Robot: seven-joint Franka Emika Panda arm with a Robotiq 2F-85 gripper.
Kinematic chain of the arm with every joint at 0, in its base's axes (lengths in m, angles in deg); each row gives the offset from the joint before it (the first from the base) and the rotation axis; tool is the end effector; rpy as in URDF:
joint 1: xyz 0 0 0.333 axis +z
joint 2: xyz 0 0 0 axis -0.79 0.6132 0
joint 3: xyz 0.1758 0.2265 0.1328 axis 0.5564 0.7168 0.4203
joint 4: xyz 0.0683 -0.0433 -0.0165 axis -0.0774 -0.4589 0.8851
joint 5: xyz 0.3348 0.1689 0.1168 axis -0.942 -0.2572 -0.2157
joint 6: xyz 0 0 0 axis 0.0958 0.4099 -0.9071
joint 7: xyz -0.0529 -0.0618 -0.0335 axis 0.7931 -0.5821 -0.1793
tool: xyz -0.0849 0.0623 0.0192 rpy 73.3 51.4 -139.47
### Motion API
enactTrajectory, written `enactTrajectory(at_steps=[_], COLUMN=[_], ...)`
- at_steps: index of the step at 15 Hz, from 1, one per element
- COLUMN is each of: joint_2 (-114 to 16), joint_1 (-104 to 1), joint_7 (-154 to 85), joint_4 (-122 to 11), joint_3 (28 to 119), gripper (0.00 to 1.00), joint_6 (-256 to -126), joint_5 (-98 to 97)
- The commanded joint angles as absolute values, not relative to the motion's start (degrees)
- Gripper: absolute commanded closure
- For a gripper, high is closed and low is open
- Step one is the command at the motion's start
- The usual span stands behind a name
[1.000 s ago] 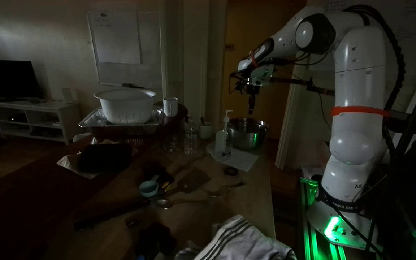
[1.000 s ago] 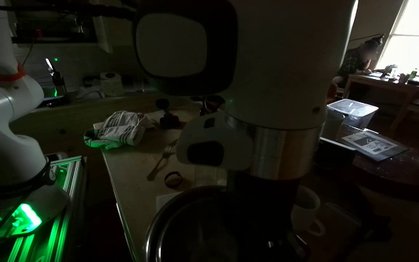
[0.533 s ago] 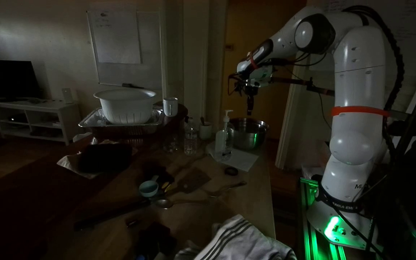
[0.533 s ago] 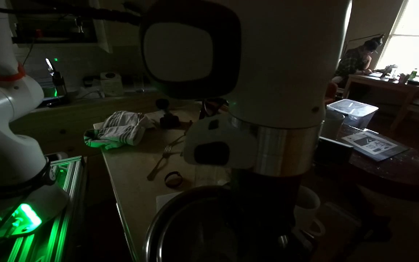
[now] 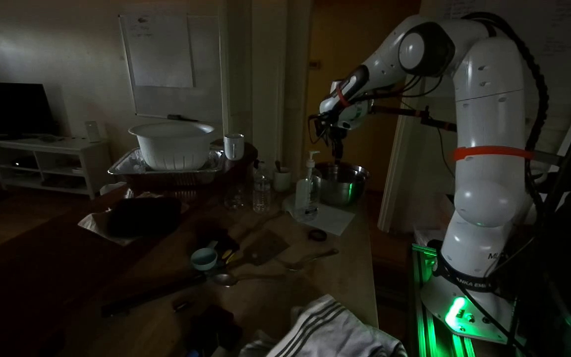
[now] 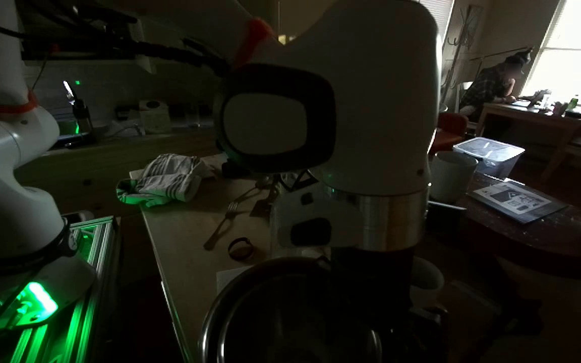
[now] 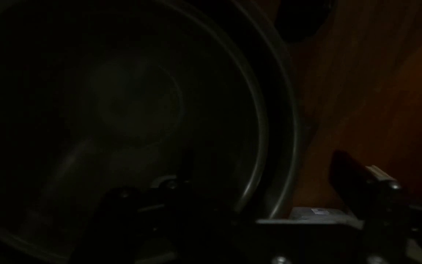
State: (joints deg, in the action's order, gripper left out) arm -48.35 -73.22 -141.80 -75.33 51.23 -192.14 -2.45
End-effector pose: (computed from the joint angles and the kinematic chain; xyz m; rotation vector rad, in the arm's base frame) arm 0.4321 -0.4452 0.3555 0.6164 -3.0302 0.3114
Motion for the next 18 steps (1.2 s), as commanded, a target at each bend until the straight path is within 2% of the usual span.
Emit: enactTrajectory(at_steps=[1, 18], joint_2=[-48.4, -49.0], joint_1=[-71.7, -70.8], joint_7=[-142.3, -141.8], joint_4=[-78.1, -82.4], joint_3=[51.1, 51.0], gripper=[0.0, 0.0], joint_6=[-195.6, -198.3], joint_5=[-0.5, 0.8])
